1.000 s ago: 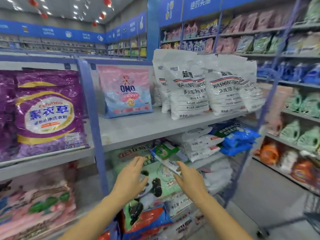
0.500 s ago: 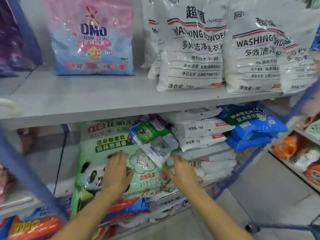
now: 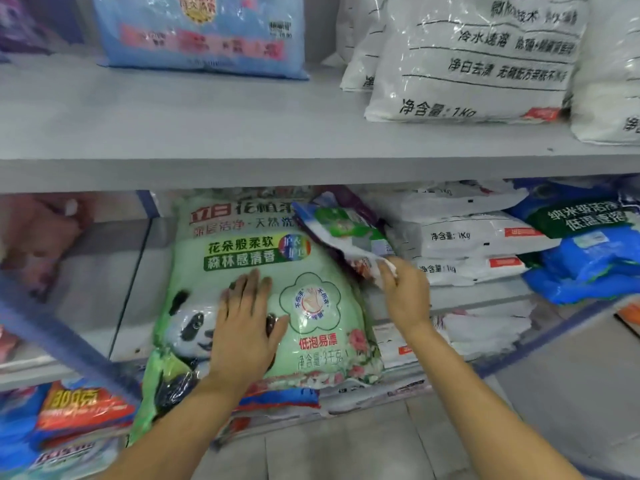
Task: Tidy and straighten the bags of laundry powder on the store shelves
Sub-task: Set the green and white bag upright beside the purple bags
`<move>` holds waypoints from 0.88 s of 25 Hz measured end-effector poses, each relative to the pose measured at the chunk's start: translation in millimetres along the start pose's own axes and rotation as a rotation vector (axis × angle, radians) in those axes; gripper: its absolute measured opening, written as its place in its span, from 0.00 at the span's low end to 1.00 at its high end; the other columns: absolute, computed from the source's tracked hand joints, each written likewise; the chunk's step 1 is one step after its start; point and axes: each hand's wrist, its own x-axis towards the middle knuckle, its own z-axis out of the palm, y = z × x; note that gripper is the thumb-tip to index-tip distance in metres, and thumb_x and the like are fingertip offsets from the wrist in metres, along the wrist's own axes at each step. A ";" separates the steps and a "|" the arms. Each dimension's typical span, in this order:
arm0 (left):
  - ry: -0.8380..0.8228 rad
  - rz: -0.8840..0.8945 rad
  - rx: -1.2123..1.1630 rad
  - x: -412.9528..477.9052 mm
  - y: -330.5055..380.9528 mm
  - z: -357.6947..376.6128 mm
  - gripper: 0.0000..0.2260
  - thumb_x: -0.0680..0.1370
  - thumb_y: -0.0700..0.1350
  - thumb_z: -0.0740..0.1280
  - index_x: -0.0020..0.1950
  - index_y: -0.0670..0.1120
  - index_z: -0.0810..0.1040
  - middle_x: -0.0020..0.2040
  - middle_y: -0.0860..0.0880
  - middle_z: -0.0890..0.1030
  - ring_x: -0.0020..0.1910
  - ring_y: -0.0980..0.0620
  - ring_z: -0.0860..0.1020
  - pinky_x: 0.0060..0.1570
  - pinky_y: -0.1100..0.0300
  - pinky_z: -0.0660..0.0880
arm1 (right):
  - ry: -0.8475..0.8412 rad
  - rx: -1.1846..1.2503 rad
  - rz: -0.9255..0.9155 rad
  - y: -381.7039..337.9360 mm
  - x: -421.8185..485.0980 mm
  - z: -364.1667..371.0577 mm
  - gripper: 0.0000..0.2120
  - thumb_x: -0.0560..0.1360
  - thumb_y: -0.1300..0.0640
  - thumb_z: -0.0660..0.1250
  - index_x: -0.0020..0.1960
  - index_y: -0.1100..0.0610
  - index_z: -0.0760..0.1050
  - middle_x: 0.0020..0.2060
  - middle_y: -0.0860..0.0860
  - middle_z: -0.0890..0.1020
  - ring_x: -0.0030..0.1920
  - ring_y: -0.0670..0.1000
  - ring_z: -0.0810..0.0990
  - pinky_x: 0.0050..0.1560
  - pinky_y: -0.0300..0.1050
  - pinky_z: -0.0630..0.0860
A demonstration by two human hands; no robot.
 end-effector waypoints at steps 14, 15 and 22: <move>-0.292 -0.064 -0.218 1.1 21.0 -59.1 0.35 0.74 0.60 0.64 0.75 0.47 0.57 0.76 0.48 0.58 0.75 0.48 0.56 0.72 0.44 0.48 | -0.315 0.466 0.032 -74.4 -11.7 -125.1 0.17 0.78 0.57 0.60 0.42 0.71 0.77 0.36 0.57 0.84 0.36 0.49 0.82 0.38 0.35 0.77; -0.365 -0.090 -0.450 -4.0 31.6 -76.6 0.38 0.71 0.58 0.70 0.75 0.49 0.55 0.75 0.51 0.58 0.74 0.51 0.57 0.72 0.48 0.50 | -0.380 0.502 0.047 -84.5 -17.7 -137.5 0.16 0.77 0.56 0.60 0.44 0.69 0.78 0.37 0.56 0.85 0.39 0.50 0.83 0.41 0.36 0.78; -0.472 -0.269 -1.393 -66.8 68.9 -172.4 0.29 0.66 0.57 0.74 0.60 0.51 0.65 0.54 0.57 0.75 0.55 0.58 0.75 0.62 0.63 0.68 | -0.540 0.643 0.045 -184.2 -40.7 -217.1 0.16 0.72 0.50 0.61 0.34 0.59 0.79 0.31 0.52 0.84 0.32 0.49 0.82 0.34 0.40 0.79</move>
